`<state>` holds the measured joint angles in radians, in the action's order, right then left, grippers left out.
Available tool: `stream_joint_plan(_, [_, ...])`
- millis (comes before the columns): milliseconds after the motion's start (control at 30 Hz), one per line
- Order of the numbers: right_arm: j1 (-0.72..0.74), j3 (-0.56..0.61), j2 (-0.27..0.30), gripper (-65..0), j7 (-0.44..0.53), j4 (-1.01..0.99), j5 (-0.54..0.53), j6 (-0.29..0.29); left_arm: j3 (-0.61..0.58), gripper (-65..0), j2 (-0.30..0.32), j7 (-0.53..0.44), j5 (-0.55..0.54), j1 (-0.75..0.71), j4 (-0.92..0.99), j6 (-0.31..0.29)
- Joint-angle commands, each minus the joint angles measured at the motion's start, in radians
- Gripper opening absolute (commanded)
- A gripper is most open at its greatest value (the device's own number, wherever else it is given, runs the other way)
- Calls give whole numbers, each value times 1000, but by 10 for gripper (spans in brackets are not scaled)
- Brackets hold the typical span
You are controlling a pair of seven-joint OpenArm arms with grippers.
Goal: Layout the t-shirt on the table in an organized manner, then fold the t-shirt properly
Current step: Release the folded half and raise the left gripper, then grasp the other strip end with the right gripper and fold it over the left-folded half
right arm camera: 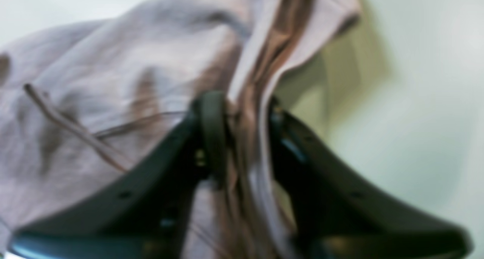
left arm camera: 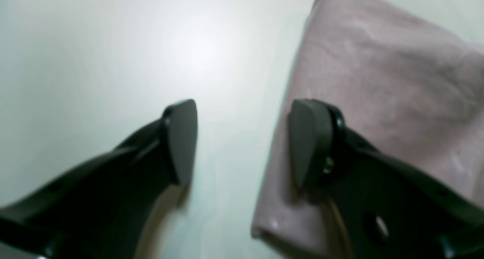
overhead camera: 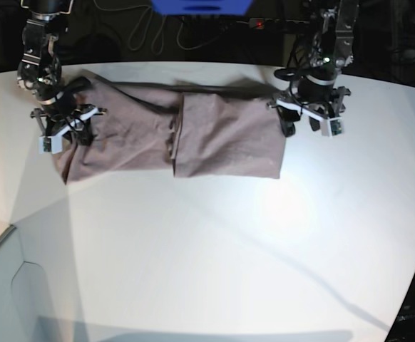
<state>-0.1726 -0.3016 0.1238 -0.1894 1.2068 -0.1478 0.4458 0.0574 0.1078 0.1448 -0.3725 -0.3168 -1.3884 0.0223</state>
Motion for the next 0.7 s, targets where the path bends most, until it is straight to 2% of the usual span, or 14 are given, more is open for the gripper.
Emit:
stream_joint_plan(0, [-2,0,3,-609,-54,0,18,6,2,-274,3,-24,-4,9,-13,-5])
stream_joint_plan(33, [-2,0,3,-650,-54,0,18,6,2,-274,3,-24,-4,9,-13,-5])
stream_joint_plan(167, [-5,0,3,-650,-55,48,18,6,2,-274,2,-24,-4,21,-13,-5])
stream_joint_plan(300, [-41,2,1,-650,-55,190,17,8,2,-274,2,-24,-4,32,-9,-5])
stream_joint_plan(433, [-84,45,-16,-650,-55,330,17,8,0,-274,2,-24,-4,58,34,-5])
stream_joint_plan(667, [-153,170,-17,-650,-54,540,17,8,-83,-274,2,-24,-4,71,45,1])
